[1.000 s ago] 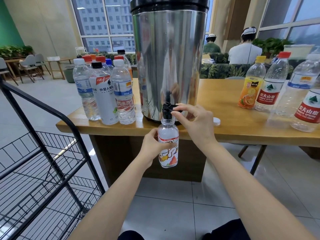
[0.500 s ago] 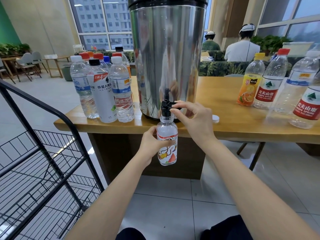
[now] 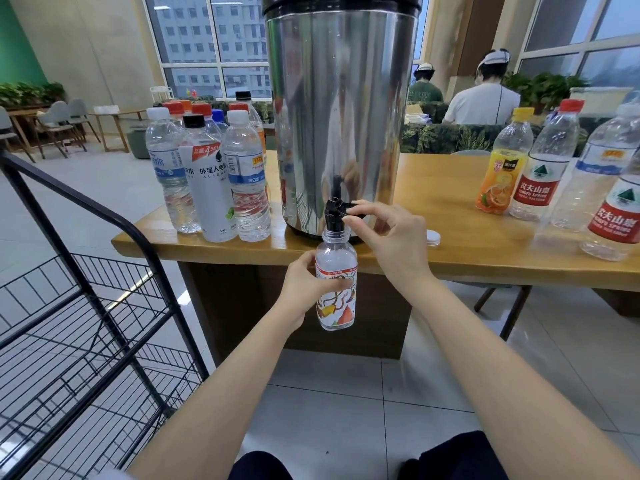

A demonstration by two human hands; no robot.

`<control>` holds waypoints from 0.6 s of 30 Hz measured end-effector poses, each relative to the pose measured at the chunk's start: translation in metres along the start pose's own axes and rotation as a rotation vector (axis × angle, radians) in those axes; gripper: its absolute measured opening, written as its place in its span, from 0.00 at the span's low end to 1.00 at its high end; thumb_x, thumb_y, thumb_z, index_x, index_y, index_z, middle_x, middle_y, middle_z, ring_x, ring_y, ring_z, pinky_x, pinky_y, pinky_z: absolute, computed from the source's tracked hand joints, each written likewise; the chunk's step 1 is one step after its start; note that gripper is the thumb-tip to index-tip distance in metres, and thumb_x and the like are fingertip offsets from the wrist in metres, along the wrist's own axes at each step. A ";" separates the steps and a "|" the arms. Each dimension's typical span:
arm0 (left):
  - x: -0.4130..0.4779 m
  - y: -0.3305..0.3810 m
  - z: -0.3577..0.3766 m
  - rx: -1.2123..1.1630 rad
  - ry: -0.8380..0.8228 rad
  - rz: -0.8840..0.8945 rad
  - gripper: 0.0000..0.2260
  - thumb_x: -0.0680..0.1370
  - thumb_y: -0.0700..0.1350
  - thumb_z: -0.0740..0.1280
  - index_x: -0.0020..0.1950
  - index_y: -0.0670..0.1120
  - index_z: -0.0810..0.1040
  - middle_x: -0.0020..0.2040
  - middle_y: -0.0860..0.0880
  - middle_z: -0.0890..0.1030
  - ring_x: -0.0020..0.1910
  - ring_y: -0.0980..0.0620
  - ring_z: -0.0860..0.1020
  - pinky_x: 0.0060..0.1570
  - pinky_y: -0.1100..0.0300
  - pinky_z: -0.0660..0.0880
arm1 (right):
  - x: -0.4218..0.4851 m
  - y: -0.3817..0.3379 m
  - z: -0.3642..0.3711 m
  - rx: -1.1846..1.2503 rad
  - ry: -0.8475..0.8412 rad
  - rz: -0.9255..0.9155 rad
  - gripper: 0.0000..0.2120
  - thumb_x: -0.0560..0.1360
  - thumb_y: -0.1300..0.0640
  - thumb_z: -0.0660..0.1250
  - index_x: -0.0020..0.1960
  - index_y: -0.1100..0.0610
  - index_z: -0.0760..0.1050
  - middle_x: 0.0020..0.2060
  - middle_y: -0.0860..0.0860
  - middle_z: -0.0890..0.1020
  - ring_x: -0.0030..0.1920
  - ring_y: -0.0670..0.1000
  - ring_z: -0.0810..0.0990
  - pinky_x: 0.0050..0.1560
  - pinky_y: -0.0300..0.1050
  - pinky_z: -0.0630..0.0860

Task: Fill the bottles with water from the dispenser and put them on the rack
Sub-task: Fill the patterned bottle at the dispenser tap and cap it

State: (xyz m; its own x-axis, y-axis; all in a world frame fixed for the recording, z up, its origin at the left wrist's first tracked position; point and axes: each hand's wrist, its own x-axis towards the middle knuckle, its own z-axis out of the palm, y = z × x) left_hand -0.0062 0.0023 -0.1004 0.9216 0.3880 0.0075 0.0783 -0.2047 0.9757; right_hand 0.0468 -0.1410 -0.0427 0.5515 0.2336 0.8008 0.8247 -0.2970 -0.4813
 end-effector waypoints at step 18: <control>-0.003 -0.002 -0.002 0.001 0.018 -0.009 0.26 0.69 0.43 0.79 0.64 0.48 0.75 0.57 0.51 0.81 0.56 0.51 0.79 0.53 0.55 0.75 | 0.000 -0.001 0.001 0.026 -0.008 0.020 0.12 0.75 0.47 0.69 0.54 0.53 0.83 0.52 0.46 0.84 0.37 0.47 0.77 0.36 0.50 0.77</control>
State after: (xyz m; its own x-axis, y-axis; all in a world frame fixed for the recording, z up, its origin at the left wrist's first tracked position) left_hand -0.0097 0.0031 -0.1016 0.9139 0.4058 0.0027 0.0867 -0.2019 0.9755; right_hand 0.0465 -0.1399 -0.0424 0.5691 0.2355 0.7878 0.8162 -0.2779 -0.5065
